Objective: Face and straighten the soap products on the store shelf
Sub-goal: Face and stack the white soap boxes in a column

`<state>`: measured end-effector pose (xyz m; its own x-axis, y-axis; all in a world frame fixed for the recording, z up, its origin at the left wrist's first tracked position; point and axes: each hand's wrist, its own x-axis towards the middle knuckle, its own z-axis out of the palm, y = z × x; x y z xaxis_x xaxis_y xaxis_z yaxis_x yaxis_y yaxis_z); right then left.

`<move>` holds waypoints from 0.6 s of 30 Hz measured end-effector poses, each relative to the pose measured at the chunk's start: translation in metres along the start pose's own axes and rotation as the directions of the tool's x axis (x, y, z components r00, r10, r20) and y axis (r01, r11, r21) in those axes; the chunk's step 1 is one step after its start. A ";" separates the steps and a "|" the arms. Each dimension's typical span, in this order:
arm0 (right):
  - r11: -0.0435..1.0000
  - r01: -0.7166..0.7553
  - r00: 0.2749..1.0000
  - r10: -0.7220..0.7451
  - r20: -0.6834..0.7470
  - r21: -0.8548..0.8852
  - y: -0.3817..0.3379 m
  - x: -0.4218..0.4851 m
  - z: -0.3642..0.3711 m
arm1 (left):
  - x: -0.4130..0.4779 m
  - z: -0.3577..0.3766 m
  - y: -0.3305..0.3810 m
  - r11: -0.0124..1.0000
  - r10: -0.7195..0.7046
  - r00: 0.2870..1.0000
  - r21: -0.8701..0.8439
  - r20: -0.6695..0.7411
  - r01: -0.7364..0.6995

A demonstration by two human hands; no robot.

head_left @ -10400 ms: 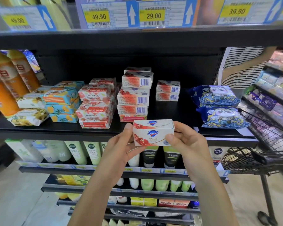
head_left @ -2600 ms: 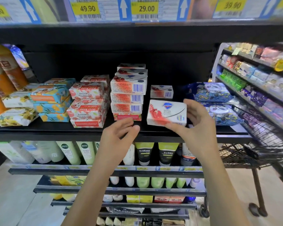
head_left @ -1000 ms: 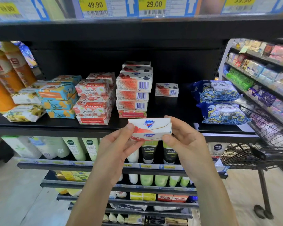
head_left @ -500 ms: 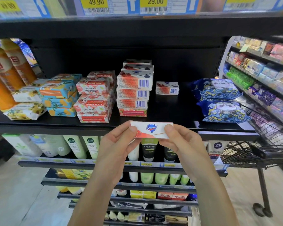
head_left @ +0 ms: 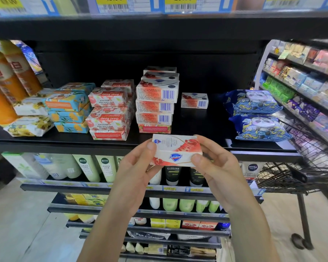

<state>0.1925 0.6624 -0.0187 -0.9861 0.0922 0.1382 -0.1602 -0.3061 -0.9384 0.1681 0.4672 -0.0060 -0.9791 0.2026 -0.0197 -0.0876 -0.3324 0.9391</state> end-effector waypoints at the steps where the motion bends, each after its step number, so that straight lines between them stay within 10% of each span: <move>1: 1.000 0.011 1.000 -0.011 0.009 0.003 0.000 0.000 0.000 | -0.001 0.000 0.000 1.000 -0.014 1.000 -0.007 0.004 0.014; 18: 0.995 -0.081 0.996 0.079 -0.036 -0.057 -0.002 0.001 0.001 | 0.000 -0.003 0.000 1.000 0.000 0.999 0.029 0.041 -0.001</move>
<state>0.1919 0.6623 -0.0161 -0.9935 0.1015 0.0524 -0.0772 -0.2577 -0.9631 0.1677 0.4647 -0.0073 -0.9707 0.2400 -0.0061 -0.0815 -0.3058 0.9486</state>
